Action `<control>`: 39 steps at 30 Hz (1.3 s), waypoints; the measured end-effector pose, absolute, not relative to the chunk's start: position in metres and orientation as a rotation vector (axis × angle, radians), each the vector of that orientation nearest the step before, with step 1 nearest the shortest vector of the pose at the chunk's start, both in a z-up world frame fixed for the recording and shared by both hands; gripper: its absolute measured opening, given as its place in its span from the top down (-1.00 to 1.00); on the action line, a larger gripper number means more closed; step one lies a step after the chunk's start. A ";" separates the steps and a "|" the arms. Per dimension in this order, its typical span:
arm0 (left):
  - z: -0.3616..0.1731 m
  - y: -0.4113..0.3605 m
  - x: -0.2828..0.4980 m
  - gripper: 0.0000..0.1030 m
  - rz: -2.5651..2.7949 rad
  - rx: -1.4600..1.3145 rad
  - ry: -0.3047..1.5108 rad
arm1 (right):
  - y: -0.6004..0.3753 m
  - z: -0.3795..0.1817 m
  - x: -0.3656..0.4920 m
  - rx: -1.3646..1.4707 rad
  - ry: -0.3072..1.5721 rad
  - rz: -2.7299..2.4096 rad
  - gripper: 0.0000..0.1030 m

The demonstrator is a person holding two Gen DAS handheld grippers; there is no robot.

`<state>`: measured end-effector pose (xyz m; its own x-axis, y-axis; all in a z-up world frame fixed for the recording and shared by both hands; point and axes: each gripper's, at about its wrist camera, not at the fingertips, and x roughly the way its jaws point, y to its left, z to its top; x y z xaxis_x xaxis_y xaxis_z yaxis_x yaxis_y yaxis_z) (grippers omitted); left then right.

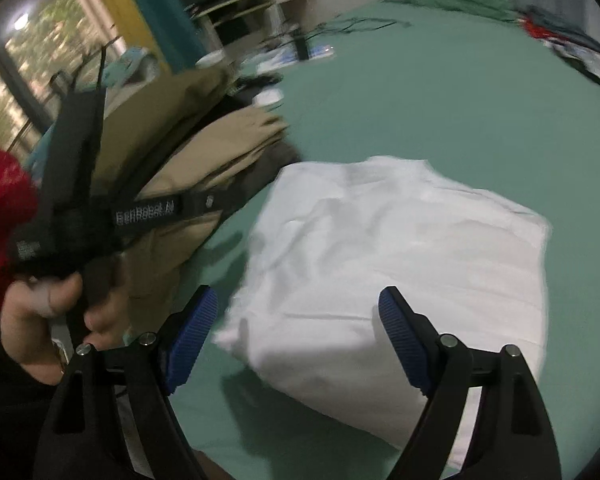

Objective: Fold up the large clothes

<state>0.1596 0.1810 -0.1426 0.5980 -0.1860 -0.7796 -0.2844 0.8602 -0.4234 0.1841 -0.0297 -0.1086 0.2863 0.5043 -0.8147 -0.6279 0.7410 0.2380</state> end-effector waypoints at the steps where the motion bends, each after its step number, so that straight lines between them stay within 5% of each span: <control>1: -0.146 0.176 0.161 0.20 0.046 -0.550 0.950 | -0.039 -0.107 0.186 -0.131 1.018 0.725 -0.61; 11: -0.200 0.126 0.177 0.18 0.004 -0.462 1.102 | -0.133 -0.125 0.207 -0.050 1.036 0.431 -0.61; 12: -0.204 0.124 0.178 0.26 0.004 -0.454 1.096 | -0.138 -0.130 0.207 -0.038 1.046 0.420 -0.61; 13: -0.204 0.123 0.178 0.83 0.006 -0.436 1.068 | -0.141 -0.136 0.207 -0.033 1.054 0.413 -0.61; 14: -0.205 0.123 0.180 0.95 0.025 -0.410 1.052 | -0.144 -0.139 0.207 -0.031 1.060 0.409 -0.61; 26: -0.203 0.152 0.165 0.94 0.146 -0.410 1.054 | -0.115 -0.180 0.187 -0.115 1.079 0.475 -0.72; 29: -0.196 0.149 0.165 0.51 0.114 -0.385 1.049 | -0.118 -0.176 0.184 -0.122 1.075 0.465 -0.72; 30: -0.193 0.149 0.164 0.05 0.111 -0.376 1.038 | -0.120 -0.173 0.184 -0.122 1.072 0.460 -0.72; 31: -0.190 0.150 0.162 -0.13 0.114 -0.376 1.029 | -0.124 -0.168 0.184 -0.118 1.065 0.450 -0.72; 39: -0.199 0.178 0.157 -0.13 0.137 -0.530 1.051 | -0.140 -0.139 0.190 -0.101 1.021 0.398 -0.72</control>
